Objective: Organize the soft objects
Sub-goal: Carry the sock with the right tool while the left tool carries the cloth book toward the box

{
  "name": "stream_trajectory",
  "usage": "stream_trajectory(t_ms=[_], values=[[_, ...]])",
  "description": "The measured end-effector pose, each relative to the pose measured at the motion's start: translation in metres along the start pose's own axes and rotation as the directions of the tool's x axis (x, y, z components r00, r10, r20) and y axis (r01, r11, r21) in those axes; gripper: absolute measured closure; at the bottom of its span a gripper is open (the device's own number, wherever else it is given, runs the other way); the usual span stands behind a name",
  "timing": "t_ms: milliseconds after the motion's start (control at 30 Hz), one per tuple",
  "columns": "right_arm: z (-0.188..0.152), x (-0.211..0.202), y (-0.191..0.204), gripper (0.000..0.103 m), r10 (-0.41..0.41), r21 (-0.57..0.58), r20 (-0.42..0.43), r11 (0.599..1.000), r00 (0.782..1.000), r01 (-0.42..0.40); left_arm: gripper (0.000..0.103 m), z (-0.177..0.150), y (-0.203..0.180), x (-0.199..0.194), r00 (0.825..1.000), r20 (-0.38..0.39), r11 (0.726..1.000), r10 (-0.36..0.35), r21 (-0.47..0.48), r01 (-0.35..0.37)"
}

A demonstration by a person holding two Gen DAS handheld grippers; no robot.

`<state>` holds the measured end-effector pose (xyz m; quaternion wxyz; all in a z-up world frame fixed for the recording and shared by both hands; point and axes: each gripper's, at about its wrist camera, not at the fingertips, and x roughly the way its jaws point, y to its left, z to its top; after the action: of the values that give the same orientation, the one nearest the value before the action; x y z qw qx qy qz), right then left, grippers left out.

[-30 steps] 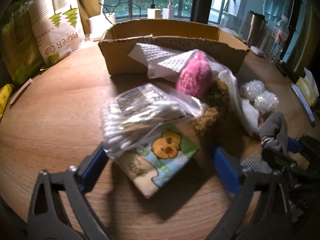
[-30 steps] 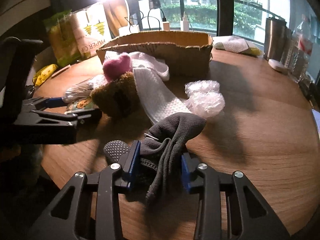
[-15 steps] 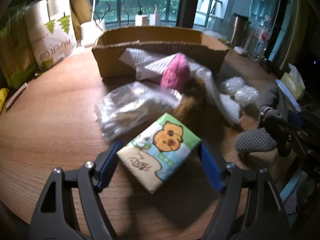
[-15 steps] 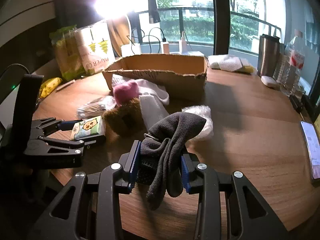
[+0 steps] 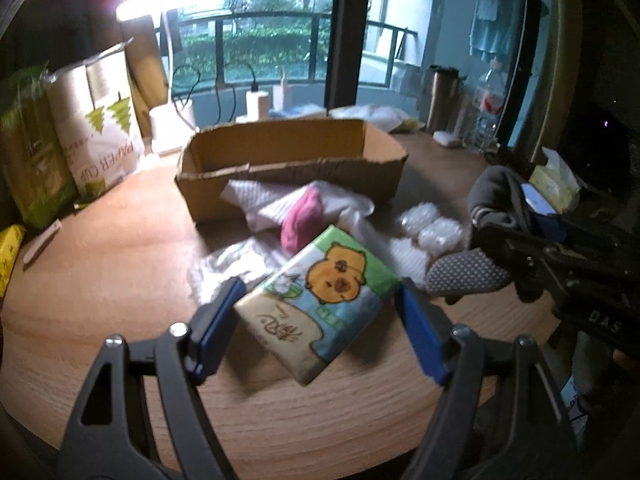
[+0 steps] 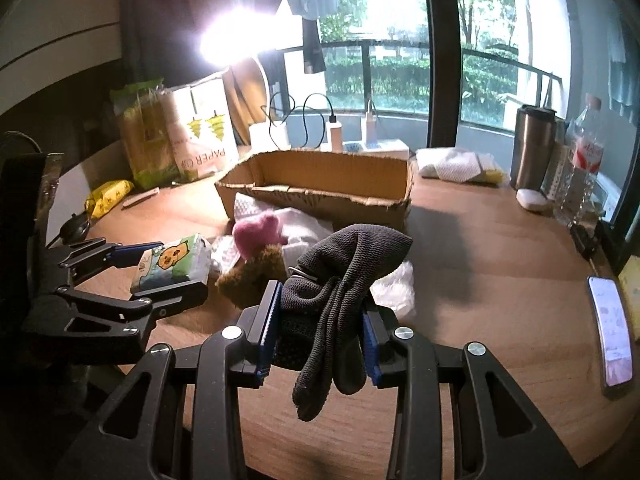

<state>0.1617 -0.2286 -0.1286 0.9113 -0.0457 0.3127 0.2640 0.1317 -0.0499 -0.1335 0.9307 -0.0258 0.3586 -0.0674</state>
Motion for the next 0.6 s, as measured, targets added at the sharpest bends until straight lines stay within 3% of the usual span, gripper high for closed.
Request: stream_trajectory(t_ms=[600], values=[[0.043, 0.008, -0.03, 0.065, 0.015, 0.001, 0.088, 1.0, 0.996, -0.015, 0.026, 0.057, -0.007, 0.001, 0.995, 0.1, 0.999, 0.028, 0.02, -0.031]])
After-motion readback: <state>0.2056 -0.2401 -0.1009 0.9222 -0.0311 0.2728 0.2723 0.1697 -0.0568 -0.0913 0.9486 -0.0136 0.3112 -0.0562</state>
